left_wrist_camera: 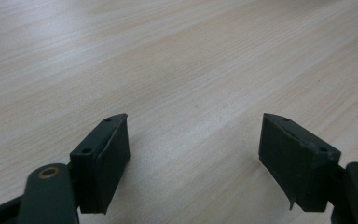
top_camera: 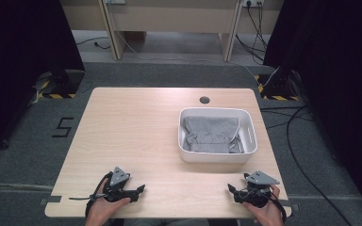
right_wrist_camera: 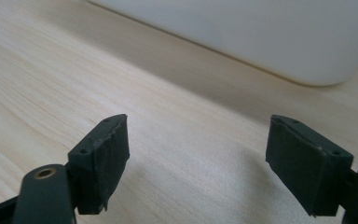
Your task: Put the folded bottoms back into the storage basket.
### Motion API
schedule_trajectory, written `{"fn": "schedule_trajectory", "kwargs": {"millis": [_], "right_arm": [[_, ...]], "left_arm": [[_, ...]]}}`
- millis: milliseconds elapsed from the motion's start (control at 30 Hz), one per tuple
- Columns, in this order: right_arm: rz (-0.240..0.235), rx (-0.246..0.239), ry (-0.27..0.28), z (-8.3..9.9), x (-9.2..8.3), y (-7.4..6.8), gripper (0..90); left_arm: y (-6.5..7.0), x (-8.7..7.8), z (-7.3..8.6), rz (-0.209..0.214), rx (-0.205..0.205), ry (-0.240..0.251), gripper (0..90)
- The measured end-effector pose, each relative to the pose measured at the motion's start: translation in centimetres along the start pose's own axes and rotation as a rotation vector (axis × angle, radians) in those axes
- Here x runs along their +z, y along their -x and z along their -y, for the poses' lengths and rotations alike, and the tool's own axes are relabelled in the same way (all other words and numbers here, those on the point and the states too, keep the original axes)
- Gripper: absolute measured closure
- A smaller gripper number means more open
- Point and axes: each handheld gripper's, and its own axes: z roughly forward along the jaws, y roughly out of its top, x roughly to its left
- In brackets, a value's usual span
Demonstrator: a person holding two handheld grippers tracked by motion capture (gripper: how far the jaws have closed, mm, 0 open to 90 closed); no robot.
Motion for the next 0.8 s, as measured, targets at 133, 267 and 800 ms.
{"fn": "schedule_trajectory", "kwargs": {"millis": [133,267,800], "right_arm": [[0.004,-0.003,-0.023,0.48,0.40,-0.20,17.0],[0.002,-0.007,-0.020,0.66,0.32,-0.27,15.1],[0.004,-0.011,-0.008,0.99,0.35,-0.45,10.8]], "left_arm": [[0.33,-0.07,0.34,-0.026,0.032,0.002,22.3],[0.47,-0.11,0.55,-0.027,0.025,0.003,17.3],[1.05,0.22,0.80,-0.026,0.034,0.007,4.9]]}}
